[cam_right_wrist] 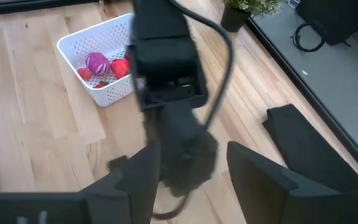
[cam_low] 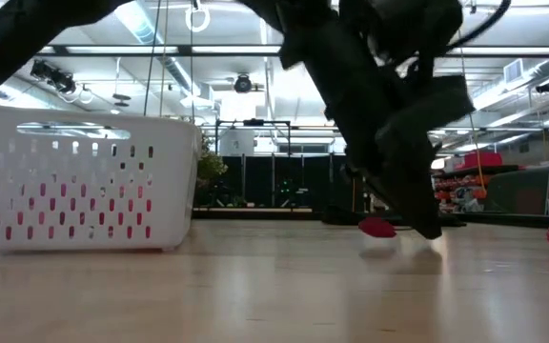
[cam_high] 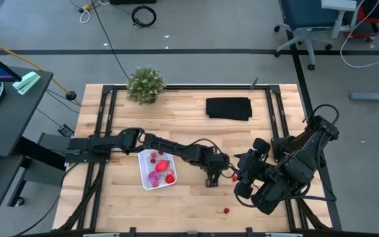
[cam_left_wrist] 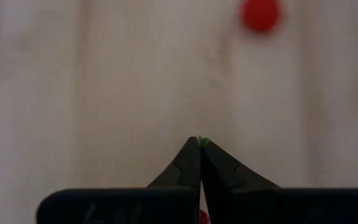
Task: Pick and placing Produce into tupperware
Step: Put the top cherry into the white bin
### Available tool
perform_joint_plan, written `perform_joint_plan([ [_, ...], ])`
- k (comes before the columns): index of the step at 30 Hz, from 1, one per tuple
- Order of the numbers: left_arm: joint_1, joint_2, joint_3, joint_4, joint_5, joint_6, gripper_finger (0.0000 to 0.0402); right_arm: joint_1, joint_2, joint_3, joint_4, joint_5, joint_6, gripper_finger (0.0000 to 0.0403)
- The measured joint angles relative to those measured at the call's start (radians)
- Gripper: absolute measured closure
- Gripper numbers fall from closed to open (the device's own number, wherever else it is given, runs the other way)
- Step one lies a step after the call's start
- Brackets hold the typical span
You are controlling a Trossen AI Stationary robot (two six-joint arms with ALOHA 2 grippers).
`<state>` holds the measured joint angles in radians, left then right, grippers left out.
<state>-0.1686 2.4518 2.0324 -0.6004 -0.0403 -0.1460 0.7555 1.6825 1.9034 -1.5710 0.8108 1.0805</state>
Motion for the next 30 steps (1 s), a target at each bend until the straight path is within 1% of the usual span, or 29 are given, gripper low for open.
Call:
perform_joint_plan([
  [8,-0.031,-0.110,0.001,-0.133,-0.010,0.008,0.0396,0.000,0.000,0.000,0.004,-0.001,0.018,0.0208],
  [18,-0.098,-0.274,0.000,-0.471,-0.022,0.010,0.0397,0.000,0.000,-0.001,0.004,-0.001,0.026,0.0208],
  [22,-0.120,-0.363,0.001,-0.568,-0.030,-0.011,0.0396,0.000,0.000,-0.001,0.004,0.000,0.026,0.0208],
  [30,-0.160,-0.506,0.002,-0.727,-0.093,-0.112,0.0395,0.000,0.000,-0.001,0.005,0.000,0.029,0.0208],
])
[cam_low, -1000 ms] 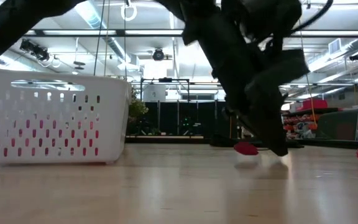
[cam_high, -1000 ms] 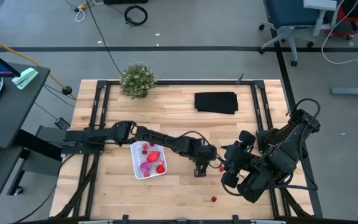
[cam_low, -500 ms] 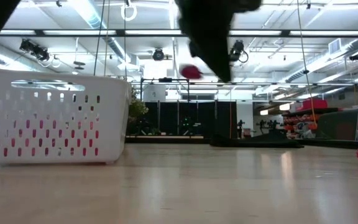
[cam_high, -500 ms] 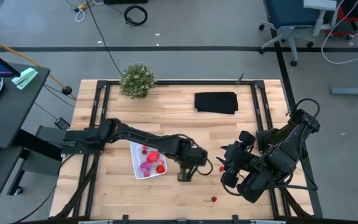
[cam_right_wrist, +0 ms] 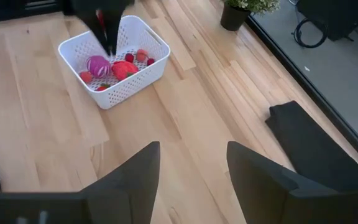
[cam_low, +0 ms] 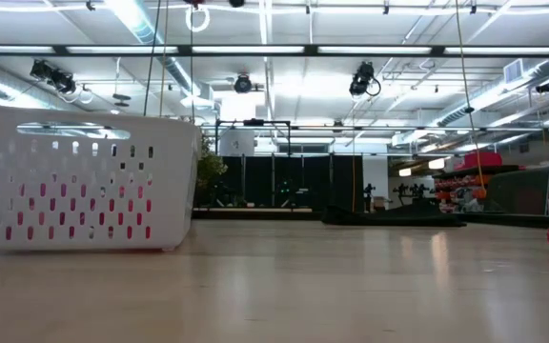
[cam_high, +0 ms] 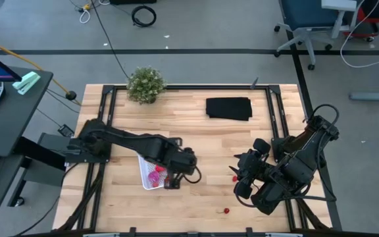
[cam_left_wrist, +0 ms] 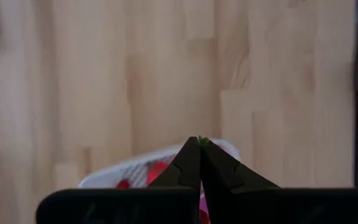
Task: Pick and placing Produce into tupperware
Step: Put the top cherry into the white bin
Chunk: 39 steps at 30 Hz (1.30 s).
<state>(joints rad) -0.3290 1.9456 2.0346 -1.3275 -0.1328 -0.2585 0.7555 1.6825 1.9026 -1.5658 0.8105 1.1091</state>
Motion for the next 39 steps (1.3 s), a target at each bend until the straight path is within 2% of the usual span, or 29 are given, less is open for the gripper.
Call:
perform_joint_plan([
  [11,-0.092,-0.033,-0.002,-0.224,-0.151,-0.196,0.0391,0.000,0.000,0.000,0.000,0.000,0.040,0.0208],
  [30,-0.259,-0.035,-0.010,-0.243,-0.362,-0.493,0.0398,0.000,0.000,0.000,0.000,0.000,0.040,0.0208],
  [34,-0.272,-0.115,-0.135,-0.242,-0.362,-0.608,0.0398,0.000,0.000,0.000,0.000,0.000,0.040,0.0208],
  [39,-0.308,-0.321,-0.428,-0.197,-0.359,-0.847,0.0398,0.000,0.000,0.000,0.000,0.000,-0.001,0.0208],
])
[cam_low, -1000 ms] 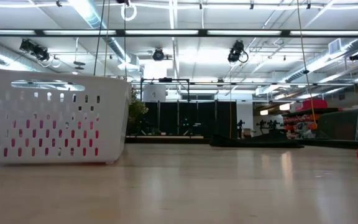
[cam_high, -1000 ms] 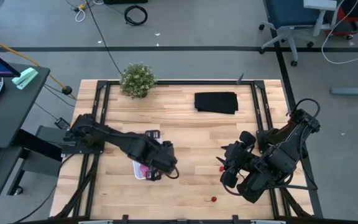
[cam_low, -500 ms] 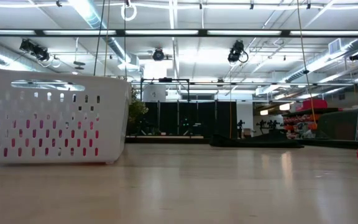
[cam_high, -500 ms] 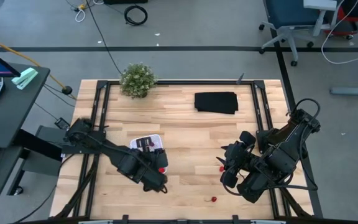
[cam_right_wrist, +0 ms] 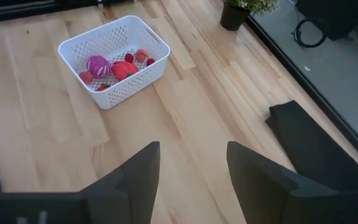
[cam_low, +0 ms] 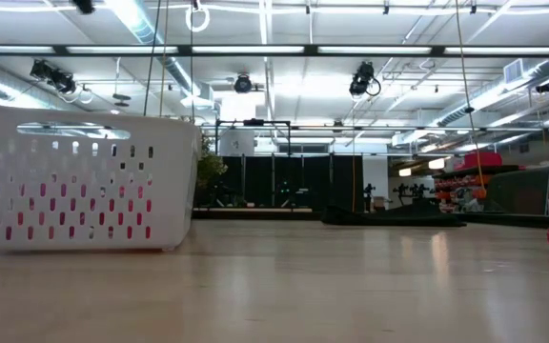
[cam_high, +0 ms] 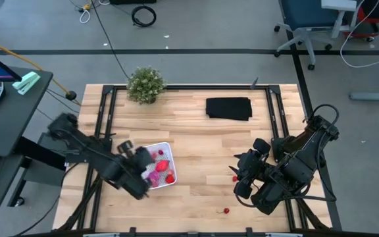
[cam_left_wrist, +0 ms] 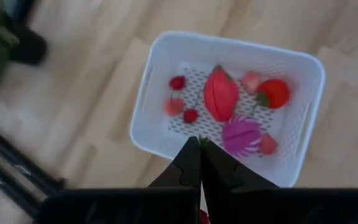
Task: Pick and placing Produce into tupperware
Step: Put the top cherry into the white bin
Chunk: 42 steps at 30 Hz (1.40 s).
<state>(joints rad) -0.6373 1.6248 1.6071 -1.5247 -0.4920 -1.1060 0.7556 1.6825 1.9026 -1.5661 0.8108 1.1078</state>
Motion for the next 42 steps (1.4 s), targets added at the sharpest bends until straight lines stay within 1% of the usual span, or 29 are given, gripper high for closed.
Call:
perform_joint_plan([
  [3,-0.028,-0.124,-0.189,0.172,0.002,-0.037,0.0398,-0.001,0.000,0.000,0.000,0.000,-0.009,0.0208],
  [5,-0.034,-0.193,-0.311,0.317,0.002,-0.030,0.0398,-0.001,0.000,0.000,0.000,0.000,-0.009,0.0208],
  [8,-0.029,-0.262,-0.482,0.530,0.001,0.002,0.0398,-0.001,0.000,0.000,0.000,0.001,-0.009,0.0208],
  [12,0.009,-0.286,-0.651,0.815,0.002,0.120,0.0398,-0.001,0.000,0.000,0.000,0.001,-0.010,0.0208],
  [14,0.032,-0.285,-0.718,0.924,0.004,0.164,0.0398,-0.001,0.000,0.000,0.000,0.001,-0.010,0.0208],
  [17,0.075,-0.276,-0.811,1.046,0.009,0.175,0.0398,-0.001,0.000,0.000,0.000,0.008,-0.011,0.0208],
  [21,0.117,-0.276,-0.873,1.123,0.007,0.175,0.0397,-0.001,0.000,0.000,0.000,0.025,-0.012,0.0208],
  [30,0.163,-0.261,-0.914,1.186,0.018,0.168,0.0395,-0.001,0.000,0.000,0.002,0.027,0.009,0.0208],
  [36,0.169,-0.248,-0.933,1.184,0.018,0.110,0.0394,-0.001,0.000,0.000,0.003,0.027,0.017,0.0208],
  [42,0.169,-0.236,-0.934,1.183,0.019,0.102,0.0385,-0.001,0.000,0.000,0.003,0.027,0.017,0.0208],
])
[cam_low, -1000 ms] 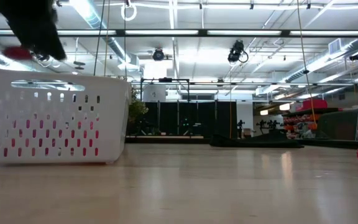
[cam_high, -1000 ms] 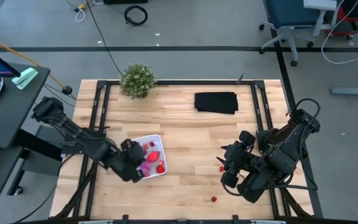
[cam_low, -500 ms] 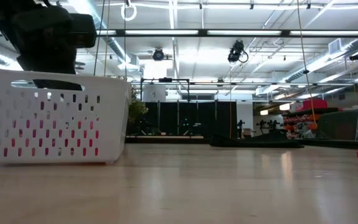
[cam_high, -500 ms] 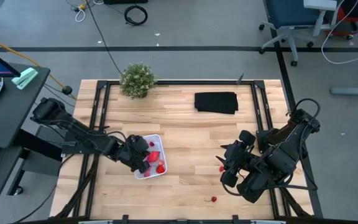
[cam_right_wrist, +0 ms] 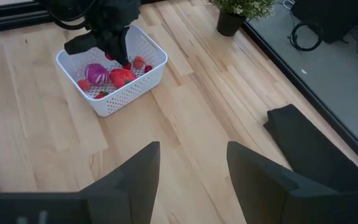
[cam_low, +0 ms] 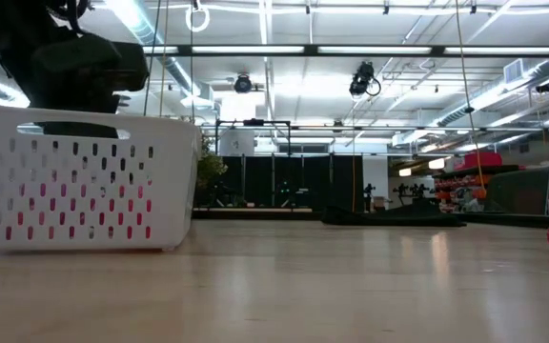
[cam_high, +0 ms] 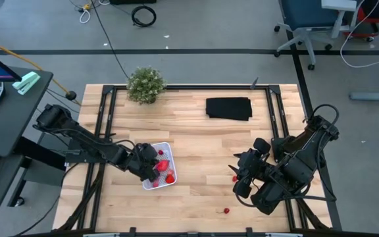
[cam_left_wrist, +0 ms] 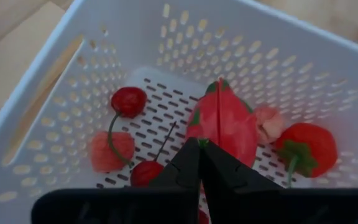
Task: Pick and placing Produce into tupperware
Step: Put the top cherry into the white bin, then put the strawberry into the white bin
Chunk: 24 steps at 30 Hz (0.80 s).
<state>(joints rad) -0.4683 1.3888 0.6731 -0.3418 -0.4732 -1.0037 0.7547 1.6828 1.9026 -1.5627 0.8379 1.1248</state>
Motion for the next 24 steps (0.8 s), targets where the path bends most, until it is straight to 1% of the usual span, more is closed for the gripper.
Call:
perform_joint_plan([
  [3,0.000,0.006,0.000,0.004,-0.001,-0.003,0.0369,0.000,0.000,0.000,0.000,0.002,0.000,0.0208],
  [12,0.000,0.006,0.000,0.012,-0.001,-0.007,0.0306,0.000,0.000,0.000,0.000,0.004,-0.001,0.0208],
  [16,0.009,-0.009,0.004,0.038,0.000,-0.005,0.0288,0.000,0.000,0.000,0.000,0.004,-0.003,0.0208],
  [17,0.014,-0.018,0.012,0.035,-0.001,0.007,0.0286,0.000,0.000,0.000,0.000,0.004,-0.005,0.0208],
  [20,0.029,-0.046,0.044,0.023,-0.001,0.105,0.0283,0.000,0.000,0.000,0.000,-0.002,-0.023,0.0208],
  [24,0.051,-0.085,0.112,0.015,-0.001,0.204,0.0289,0.000,0.004,-0.002,0.001,-0.065,-0.002,0.0208],
])
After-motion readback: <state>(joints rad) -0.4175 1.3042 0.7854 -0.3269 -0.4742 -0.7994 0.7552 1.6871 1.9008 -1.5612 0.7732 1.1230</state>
